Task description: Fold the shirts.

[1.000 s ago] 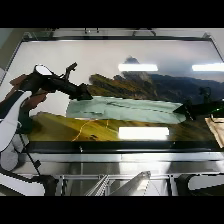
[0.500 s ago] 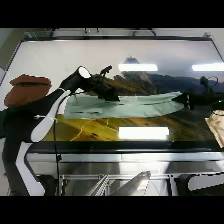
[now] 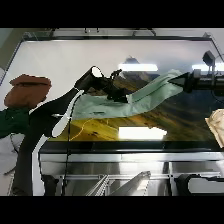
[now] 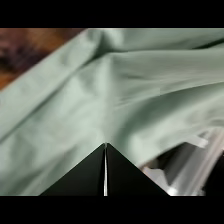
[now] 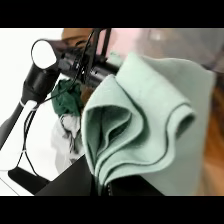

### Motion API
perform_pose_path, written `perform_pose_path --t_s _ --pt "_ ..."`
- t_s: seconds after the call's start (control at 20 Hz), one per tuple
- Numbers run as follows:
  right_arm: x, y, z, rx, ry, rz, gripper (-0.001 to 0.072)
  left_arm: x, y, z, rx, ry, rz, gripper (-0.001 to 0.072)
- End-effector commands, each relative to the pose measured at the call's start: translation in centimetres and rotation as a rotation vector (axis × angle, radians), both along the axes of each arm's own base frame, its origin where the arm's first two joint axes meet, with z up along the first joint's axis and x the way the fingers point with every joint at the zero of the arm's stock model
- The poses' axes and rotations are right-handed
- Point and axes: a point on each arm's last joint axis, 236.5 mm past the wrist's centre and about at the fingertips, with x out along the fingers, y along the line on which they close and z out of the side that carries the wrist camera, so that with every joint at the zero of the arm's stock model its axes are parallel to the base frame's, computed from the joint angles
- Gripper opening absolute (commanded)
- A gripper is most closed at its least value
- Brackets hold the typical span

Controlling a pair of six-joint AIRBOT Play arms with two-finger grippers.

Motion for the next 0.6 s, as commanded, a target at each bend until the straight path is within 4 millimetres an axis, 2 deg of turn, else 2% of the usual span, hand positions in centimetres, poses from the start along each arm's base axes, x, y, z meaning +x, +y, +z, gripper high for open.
perform_pose_path --t_s 0.0,0.1,0.2,0.3,0.4,0.5,0.55 --pt "-0.5 7.3 1.6 -0.007 -0.049 0.081 0.0021 0.3 -0.5 8.3 -0.207 -0.048 -0.033 0.0006" --pt "0.0 12.6 1.4 -0.02 -0.077 0.085 0.0021 1.1 2.4 15.7 -0.309 -0.145 -0.017 0.0005" --pt "0.8 17.9 1.1 -0.053 -0.133 0.049 0.0021 1.5 7.4 23.1 -0.334 -0.283 0.008 0.0005" --pt "0.9 23.3 0.7 -0.1 -0.219 0.043 0.002 1.6 12.8 29.7 -0.341 -0.423 0.078 0.0006" --pt "0.6 28.9 -0.5 -0.141 -0.267 0.069 0.002 1.4 17.9 33.9 -0.324 -0.526 0.155 0.0009" --pt "-0.5 34.5 -3.2 -0.162 -0.278 0.148 0.002 0.6 22.0 35.8 -0.295 -0.569 0.205 0.0009" --pt "-1.2 36.8 -5.2 -0.171 -0.27 0.194 0.0021 0.4 23.6 36.0 -0.282 -0.571 0.239 0.001"
